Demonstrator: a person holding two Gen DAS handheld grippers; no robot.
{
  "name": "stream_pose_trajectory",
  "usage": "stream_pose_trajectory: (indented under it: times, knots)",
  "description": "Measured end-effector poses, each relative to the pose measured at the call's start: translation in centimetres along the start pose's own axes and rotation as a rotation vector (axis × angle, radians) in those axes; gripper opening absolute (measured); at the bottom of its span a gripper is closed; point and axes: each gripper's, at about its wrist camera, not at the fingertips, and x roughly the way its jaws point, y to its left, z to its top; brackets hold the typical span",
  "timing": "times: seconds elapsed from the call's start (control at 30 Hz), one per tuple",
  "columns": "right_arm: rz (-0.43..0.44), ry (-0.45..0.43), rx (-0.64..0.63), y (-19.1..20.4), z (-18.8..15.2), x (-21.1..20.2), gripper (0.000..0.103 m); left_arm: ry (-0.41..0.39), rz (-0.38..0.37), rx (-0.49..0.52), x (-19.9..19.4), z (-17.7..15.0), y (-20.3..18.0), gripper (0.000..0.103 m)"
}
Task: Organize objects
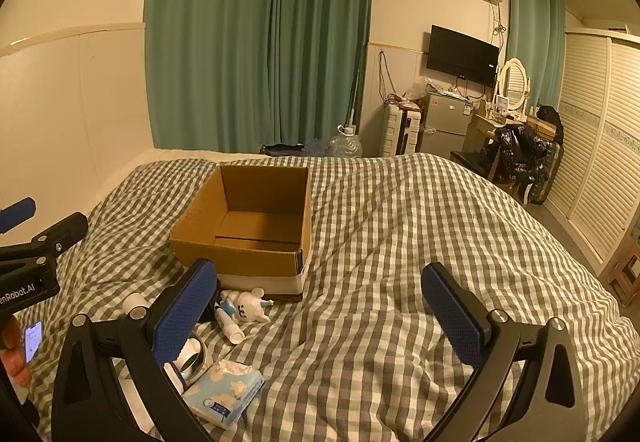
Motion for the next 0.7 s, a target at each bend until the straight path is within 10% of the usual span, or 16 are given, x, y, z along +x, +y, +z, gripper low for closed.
stream_pose_trajectory:
  times: [0.7]
  knots:
    - [0.002,-0.001,-0.005,0.42,-0.30,-0.38,0.103,0.002,0.012,-0.002,-0.10,-0.28,0.06,0.103]
